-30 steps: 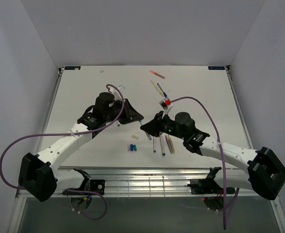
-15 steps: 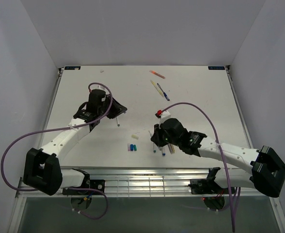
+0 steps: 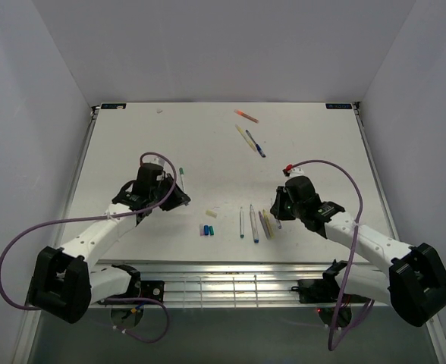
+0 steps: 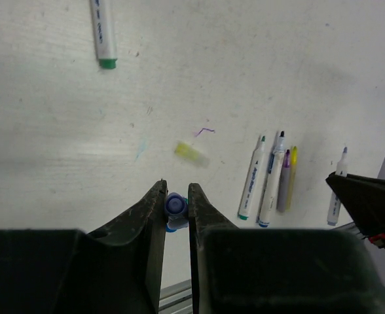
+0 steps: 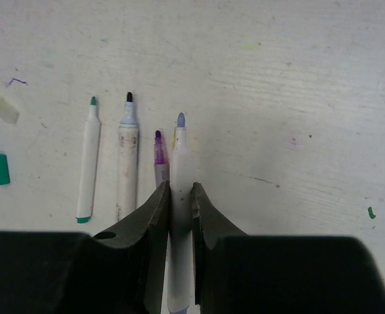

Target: Open the pen caps

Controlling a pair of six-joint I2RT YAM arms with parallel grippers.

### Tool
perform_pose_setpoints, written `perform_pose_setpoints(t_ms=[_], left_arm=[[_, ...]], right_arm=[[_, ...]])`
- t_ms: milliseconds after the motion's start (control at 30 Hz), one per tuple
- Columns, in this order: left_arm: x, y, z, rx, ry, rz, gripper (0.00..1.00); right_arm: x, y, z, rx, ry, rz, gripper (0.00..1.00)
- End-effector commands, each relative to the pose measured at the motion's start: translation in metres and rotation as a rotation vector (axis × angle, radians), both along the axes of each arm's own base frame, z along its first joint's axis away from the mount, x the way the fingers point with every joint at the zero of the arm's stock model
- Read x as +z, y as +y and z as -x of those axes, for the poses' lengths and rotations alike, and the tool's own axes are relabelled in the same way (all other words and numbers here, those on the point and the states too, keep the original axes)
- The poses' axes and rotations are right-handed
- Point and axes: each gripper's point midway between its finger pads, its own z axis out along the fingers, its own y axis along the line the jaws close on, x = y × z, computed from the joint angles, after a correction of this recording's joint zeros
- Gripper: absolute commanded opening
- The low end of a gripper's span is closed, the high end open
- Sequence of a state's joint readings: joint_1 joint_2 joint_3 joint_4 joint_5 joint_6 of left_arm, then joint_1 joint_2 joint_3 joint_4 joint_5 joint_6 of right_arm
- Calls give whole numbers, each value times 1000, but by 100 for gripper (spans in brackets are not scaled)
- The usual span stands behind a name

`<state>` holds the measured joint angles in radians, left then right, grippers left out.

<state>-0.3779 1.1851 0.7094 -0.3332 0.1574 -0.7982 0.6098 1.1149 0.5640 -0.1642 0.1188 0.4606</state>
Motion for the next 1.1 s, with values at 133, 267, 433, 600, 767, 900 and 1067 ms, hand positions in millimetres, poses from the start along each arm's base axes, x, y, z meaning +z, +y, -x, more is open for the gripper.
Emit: perform_pose_setpoints(t_ms=[133,267,433,600,767,900,1067], left_arm=[[-49,3,42,-59,91,18,0],[-65,3,50,-58,115,26,0],[-81,1,60,-78,158,40,4],[-88,0,61,-85,165,46,10],[-91,-2,60,-90,168,53,16],[-95,-2,63,-90,184,53,24],[-97,1,67,-83,191,44,35]], right_arm=[[-23,-14,8,0,78,0,8],[-34,-18,10,0,99,7,11],[-45,-20,9,-6,110,2,17],[-51,-13,14,22,131,-29,21],[-48,-10,14,32,121,-52,25],[-52,-10,15,32,131,-50,28],[-55,-11,16,29,137,-51,32]])
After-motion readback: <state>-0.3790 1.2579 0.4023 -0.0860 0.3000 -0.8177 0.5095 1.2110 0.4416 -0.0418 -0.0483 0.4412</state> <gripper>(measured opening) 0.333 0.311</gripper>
